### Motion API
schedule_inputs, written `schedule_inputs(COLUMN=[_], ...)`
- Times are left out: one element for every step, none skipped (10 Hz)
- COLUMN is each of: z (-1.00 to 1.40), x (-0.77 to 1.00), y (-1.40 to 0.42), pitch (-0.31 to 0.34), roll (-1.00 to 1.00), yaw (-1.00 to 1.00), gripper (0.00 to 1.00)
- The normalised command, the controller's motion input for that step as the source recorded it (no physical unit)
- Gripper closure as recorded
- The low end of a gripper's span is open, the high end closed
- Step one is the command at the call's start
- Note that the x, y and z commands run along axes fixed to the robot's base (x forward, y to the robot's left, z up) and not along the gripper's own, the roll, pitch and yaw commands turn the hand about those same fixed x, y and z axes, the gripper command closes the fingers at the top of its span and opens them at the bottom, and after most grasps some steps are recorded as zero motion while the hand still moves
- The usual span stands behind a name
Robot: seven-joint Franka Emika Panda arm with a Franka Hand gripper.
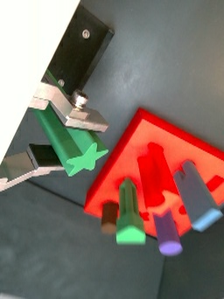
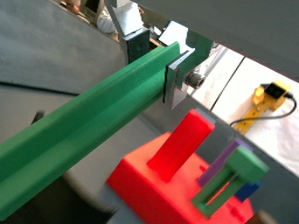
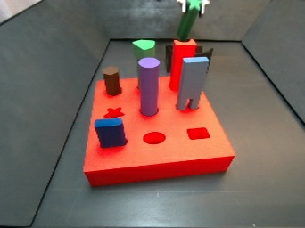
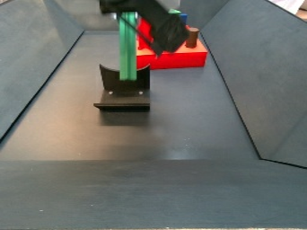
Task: Pick up the star object. Move up. Place the star object on the fixture. Regrasp the star object. Move to above the board. Insert the star object.
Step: Place the star object on the fixture.
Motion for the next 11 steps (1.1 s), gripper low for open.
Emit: schedule_inputs(z=[-1.00,-1.00,-0.91,-0.74,-0.50,-0.31,-0.26,-0.26,-0.26,-0.26,-0.26], x=[0.12,0.12,0.11,0.09,0.08,0.07,0.06,0.05,0.05,0.04,0.04], y=[0.10,0.10,0.08,0.06,0.03,0.04,0.07,0.07,0.07,0.07,0.07], pitch=[-0.135,-0.147,-0.147,-0.130,-0.099,-0.066,-0.056,-0.051,-0.045,-0.040,-0.039], roll=[-0.07,-0.08,-0.08,-0.08,-0.08,-0.06,-0.05,-0.05,-0.05,-0.04,-0.04], yaw=[-0.08,-0.05,-0.01,0.02,0.05,0.06,0.06,0.05,0.05,0.05,0.05], gripper=[1.00,1.00,1.00,1.00,1.00,1.00,1.00,1.00,1.00,1.00,1.00])
